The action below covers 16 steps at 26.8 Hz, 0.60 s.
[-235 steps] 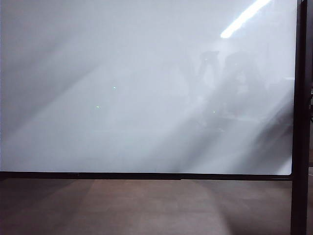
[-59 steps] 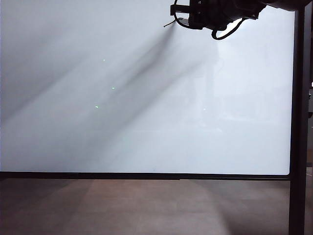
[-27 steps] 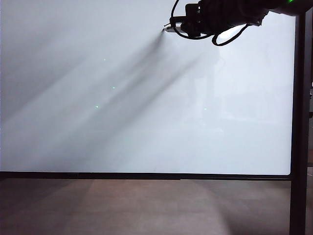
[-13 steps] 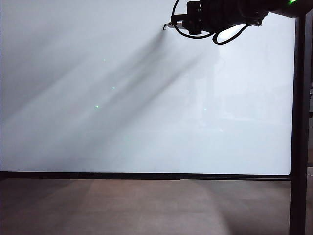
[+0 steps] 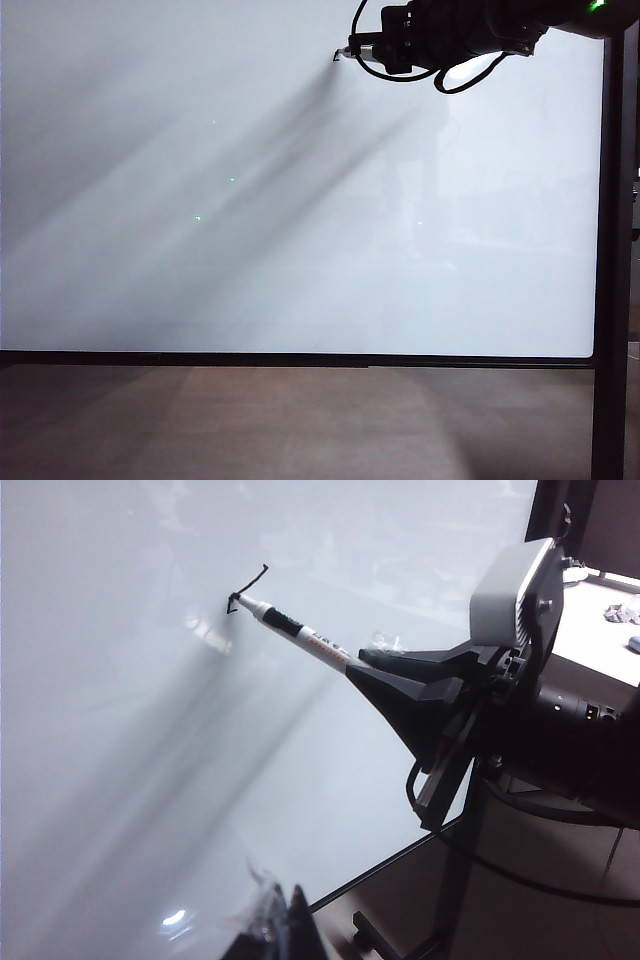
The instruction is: Reach to the right to find the marker pen, pick it up, and write the number 6 on the whiteboard.
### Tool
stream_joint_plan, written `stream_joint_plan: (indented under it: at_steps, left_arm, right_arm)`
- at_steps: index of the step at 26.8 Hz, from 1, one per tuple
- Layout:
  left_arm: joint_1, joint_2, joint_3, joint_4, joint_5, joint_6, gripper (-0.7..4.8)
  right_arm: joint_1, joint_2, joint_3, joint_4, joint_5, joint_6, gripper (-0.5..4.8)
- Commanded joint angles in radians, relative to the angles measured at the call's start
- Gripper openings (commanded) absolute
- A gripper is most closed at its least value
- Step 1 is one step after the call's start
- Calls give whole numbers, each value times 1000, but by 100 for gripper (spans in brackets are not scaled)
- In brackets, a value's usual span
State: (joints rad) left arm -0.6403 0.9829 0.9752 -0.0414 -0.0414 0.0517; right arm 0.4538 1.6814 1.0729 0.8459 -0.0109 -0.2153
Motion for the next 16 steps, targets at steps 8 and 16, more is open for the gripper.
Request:
stream_joint_plan:
  at_steps: [8,16]
  left_arm:
    - [0,-4,6,13,3,-3,-5]
    - [0,-4,6,13,3,-3,-5]
  right_arm:
    - [-2,-3,4,-42,11,6,30]
    - [-1,-4,3,-69,11,23,30]
